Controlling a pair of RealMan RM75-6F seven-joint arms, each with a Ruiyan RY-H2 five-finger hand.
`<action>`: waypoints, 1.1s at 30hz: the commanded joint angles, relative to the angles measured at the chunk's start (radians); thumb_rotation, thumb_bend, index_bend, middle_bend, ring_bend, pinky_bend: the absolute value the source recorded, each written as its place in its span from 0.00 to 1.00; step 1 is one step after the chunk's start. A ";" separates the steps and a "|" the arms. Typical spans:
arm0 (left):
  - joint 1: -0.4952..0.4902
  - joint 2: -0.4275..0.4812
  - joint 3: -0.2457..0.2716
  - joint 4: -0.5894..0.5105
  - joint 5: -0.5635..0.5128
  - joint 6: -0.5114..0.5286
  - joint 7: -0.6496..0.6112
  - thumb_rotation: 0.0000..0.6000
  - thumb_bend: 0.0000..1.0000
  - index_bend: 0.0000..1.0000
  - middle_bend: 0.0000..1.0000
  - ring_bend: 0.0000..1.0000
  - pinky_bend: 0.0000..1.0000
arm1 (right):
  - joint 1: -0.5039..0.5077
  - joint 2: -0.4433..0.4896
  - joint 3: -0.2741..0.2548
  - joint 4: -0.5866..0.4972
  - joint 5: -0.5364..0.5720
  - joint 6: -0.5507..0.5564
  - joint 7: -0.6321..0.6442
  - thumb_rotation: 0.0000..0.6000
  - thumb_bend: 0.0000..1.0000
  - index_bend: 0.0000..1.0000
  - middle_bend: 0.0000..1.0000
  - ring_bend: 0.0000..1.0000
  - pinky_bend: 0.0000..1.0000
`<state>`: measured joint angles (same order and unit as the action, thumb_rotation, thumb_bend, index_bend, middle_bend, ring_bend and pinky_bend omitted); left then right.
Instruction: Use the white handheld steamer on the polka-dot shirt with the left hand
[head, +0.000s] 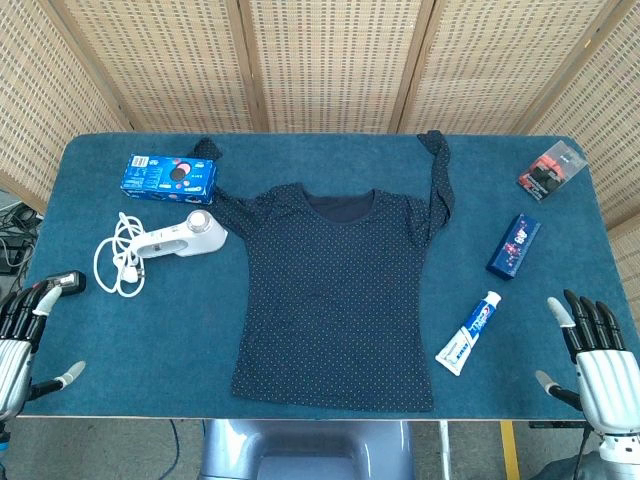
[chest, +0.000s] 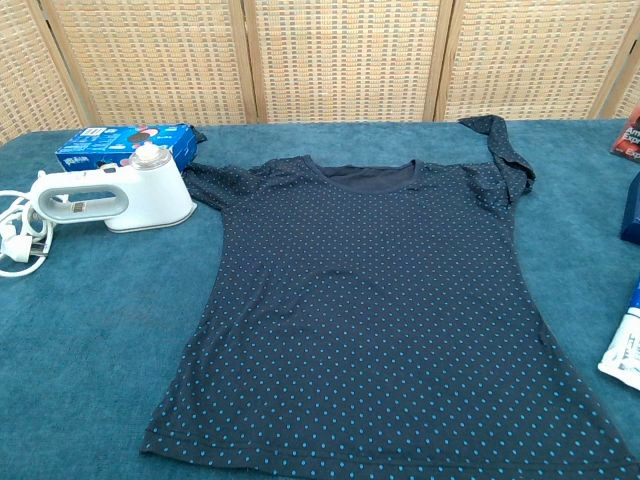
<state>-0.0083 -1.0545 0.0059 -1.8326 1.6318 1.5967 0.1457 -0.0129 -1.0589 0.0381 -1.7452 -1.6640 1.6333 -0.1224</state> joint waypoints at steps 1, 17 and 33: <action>-0.002 -0.001 -0.001 0.002 0.005 0.001 -0.007 1.00 0.00 0.00 0.00 0.00 0.00 | 0.000 0.001 0.001 0.000 0.003 -0.001 0.001 1.00 0.00 0.00 0.00 0.00 0.00; -0.239 -0.095 -0.171 0.100 -0.195 -0.293 -0.055 1.00 0.00 0.00 0.00 0.00 0.00 | 0.005 0.006 0.007 -0.007 0.018 -0.010 -0.001 1.00 0.00 0.00 0.00 0.00 0.00; -0.592 -0.414 -0.294 0.630 -0.457 -0.733 -0.079 1.00 0.37 0.00 0.00 0.00 0.00 | 0.033 -0.002 0.033 0.014 0.110 -0.079 -0.012 1.00 0.00 0.00 0.00 0.00 0.00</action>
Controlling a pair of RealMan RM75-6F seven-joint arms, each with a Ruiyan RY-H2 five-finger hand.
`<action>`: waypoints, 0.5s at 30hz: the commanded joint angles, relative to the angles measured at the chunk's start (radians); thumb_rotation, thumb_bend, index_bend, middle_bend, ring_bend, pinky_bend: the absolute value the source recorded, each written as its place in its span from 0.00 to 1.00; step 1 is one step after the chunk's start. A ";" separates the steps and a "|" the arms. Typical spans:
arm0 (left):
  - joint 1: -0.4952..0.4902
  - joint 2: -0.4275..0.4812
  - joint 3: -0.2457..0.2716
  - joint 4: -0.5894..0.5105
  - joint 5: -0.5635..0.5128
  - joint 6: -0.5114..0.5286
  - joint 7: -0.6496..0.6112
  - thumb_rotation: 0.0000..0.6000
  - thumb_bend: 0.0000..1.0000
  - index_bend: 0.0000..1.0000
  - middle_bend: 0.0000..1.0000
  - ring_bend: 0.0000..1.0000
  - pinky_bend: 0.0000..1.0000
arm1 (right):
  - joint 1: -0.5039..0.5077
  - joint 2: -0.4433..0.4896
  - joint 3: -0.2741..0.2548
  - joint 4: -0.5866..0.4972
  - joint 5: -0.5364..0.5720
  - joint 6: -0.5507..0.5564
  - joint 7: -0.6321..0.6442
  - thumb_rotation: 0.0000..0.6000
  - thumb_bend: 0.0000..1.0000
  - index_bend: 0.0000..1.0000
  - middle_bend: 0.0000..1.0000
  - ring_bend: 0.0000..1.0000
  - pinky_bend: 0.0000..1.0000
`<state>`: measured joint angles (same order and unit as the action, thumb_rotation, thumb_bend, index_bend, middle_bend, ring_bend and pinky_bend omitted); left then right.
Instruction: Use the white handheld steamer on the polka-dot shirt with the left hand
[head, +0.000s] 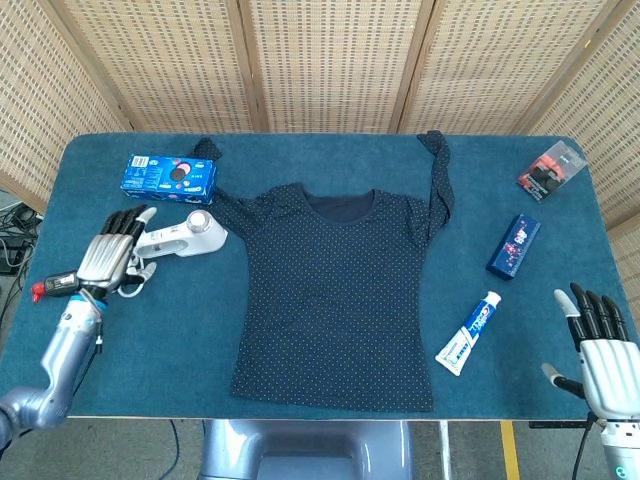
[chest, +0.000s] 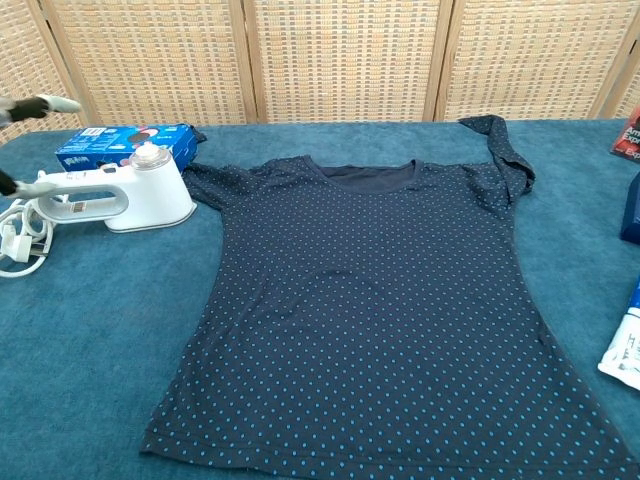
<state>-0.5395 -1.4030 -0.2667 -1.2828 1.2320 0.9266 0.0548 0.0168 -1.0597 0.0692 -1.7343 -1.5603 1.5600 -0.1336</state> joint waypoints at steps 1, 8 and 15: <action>-0.073 -0.081 -0.023 0.104 -0.071 -0.075 0.014 1.00 0.37 0.00 0.00 0.00 0.00 | 0.005 -0.002 0.003 0.004 0.012 -0.011 0.001 1.00 0.00 0.00 0.00 0.00 0.00; -0.126 -0.164 -0.032 0.240 -0.141 -0.154 -0.007 1.00 0.37 0.00 0.00 0.00 0.00 | 0.012 -0.001 0.011 0.008 0.035 -0.025 0.008 1.00 0.00 0.00 0.00 0.00 0.00; -0.152 -0.227 -0.041 0.364 -0.155 -0.158 -0.047 1.00 0.37 0.00 0.00 0.00 0.00 | 0.019 -0.008 0.014 0.017 0.043 -0.032 0.011 1.00 0.00 0.00 0.00 0.00 0.00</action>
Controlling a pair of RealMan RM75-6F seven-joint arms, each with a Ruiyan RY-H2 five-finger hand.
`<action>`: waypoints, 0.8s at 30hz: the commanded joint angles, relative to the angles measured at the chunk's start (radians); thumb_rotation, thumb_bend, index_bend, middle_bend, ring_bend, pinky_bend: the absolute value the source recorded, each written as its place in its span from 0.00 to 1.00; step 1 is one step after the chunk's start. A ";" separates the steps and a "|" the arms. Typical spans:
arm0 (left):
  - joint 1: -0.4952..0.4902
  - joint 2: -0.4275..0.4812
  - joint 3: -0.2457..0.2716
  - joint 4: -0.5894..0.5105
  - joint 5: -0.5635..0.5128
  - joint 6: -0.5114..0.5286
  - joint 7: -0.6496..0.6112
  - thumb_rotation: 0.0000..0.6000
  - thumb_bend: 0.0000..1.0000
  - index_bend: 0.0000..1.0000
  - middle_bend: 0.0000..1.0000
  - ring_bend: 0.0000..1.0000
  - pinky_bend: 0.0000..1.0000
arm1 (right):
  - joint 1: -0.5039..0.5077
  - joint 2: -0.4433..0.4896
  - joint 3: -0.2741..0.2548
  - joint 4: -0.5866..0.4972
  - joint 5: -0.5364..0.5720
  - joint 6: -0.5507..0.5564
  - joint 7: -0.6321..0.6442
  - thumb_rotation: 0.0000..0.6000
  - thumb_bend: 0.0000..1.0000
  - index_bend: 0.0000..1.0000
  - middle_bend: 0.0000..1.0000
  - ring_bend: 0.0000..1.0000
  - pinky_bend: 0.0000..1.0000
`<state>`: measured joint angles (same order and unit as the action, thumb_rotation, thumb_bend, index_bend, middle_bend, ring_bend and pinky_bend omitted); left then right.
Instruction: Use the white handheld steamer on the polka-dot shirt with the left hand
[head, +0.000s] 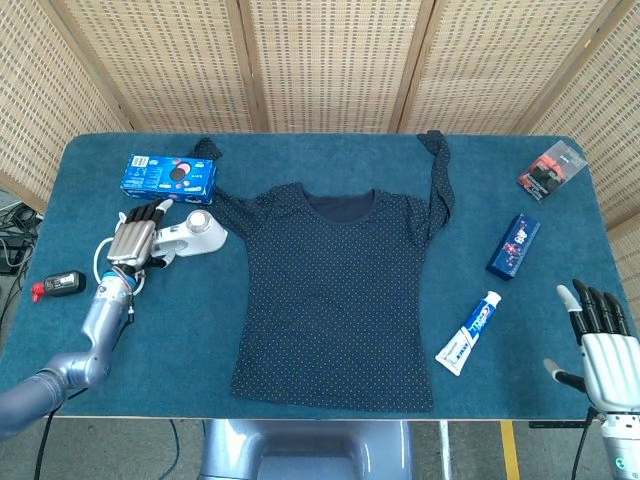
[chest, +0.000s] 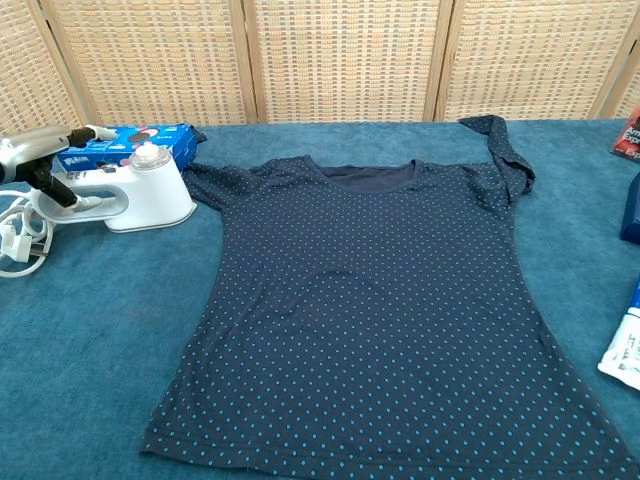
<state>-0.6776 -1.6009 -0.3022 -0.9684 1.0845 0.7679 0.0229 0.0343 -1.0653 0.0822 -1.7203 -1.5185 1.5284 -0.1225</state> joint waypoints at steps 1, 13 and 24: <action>-0.018 -0.038 -0.006 0.068 -0.013 -0.005 -0.016 1.00 0.37 0.00 0.00 0.00 0.00 | 0.002 -0.003 0.001 0.004 0.000 -0.001 -0.001 1.00 0.00 0.00 0.00 0.00 0.00; -0.090 -0.122 -0.048 0.267 -0.084 -0.107 -0.046 1.00 0.37 0.00 0.00 0.00 0.00 | 0.003 -0.010 0.004 0.008 0.002 0.008 -0.011 1.00 0.00 0.00 0.00 0.00 0.00; -0.154 -0.206 -0.063 0.441 -0.090 -0.172 -0.093 1.00 0.38 0.00 0.00 0.00 0.00 | -0.001 -0.004 0.009 0.000 0.003 0.023 -0.008 1.00 0.00 0.00 0.00 0.00 0.00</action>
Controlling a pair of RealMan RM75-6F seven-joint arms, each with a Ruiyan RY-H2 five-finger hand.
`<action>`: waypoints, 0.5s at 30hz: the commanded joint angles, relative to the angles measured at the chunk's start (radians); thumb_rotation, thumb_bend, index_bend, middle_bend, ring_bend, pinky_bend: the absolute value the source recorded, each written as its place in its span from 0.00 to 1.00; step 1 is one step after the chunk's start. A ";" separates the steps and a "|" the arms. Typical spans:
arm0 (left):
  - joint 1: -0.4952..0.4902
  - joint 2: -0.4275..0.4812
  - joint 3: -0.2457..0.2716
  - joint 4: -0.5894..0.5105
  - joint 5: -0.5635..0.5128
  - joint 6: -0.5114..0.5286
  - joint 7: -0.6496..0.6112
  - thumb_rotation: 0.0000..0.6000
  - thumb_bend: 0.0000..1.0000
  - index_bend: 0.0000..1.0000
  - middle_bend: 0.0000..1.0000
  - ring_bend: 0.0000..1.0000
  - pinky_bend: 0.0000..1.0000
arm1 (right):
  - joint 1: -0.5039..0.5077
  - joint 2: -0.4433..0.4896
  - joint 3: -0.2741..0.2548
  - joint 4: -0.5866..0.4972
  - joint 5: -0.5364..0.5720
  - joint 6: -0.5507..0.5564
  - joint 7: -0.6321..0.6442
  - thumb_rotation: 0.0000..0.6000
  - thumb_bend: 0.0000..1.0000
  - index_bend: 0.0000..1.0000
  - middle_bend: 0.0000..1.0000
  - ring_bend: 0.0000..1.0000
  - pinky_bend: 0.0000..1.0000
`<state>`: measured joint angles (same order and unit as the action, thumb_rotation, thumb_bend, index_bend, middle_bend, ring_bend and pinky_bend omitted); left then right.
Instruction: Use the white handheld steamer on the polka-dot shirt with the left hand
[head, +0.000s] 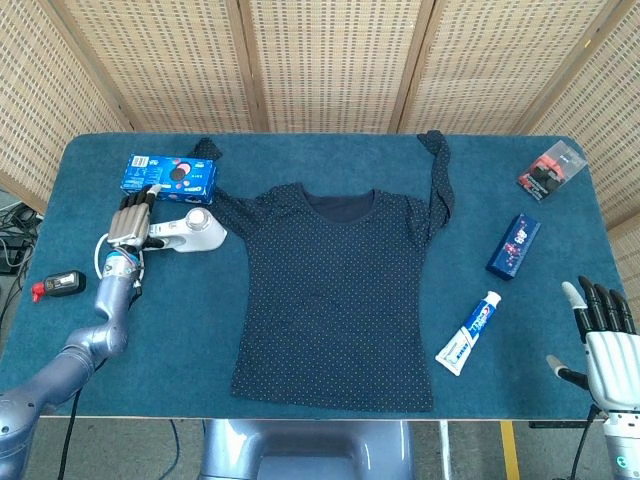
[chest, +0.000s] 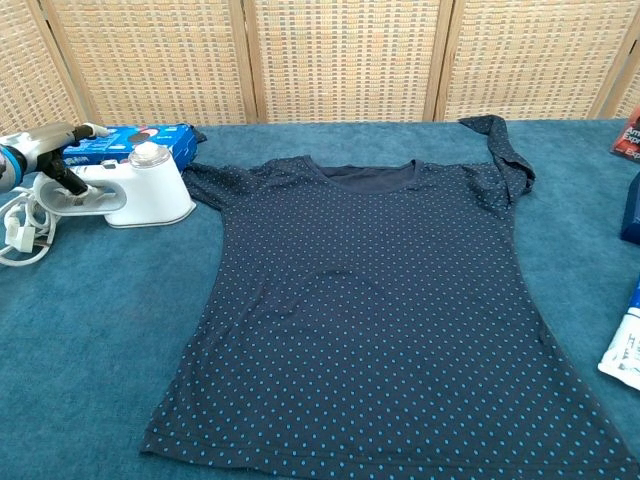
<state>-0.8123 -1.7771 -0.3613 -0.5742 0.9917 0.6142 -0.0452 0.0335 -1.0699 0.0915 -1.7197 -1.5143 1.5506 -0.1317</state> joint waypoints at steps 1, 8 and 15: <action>-0.023 -0.038 -0.005 0.062 0.007 -0.016 -0.037 1.00 0.38 0.00 0.00 0.00 0.00 | 0.000 0.001 0.000 0.000 -0.002 0.001 0.001 1.00 0.00 0.00 0.00 0.00 0.00; -0.038 -0.068 0.012 0.129 0.062 -0.016 -0.125 1.00 0.39 0.00 0.00 0.00 0.00 | 0.004 -0.001 -0.003 0.005 -0.016 0.004 0.008 1.00 0.00 0.00 0.00 0.00 0.00; -0.046 -0.090 0.041 0.180 0.131 0.014 -0.225 1.00 0.41 0.04 0.13 0.10 0.02 | 0.004 -0.006 -0.004 0.012 -0.018 0.006 0.004 1.00 0.00 0.00 0.00 0.00 0.00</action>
<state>-0.8556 -1.8573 -0.3278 -0.4109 1.1055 0.6087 -0.2473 0.0374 -1.0761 0.0876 -1.7079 -1.5321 1.5563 -0.1272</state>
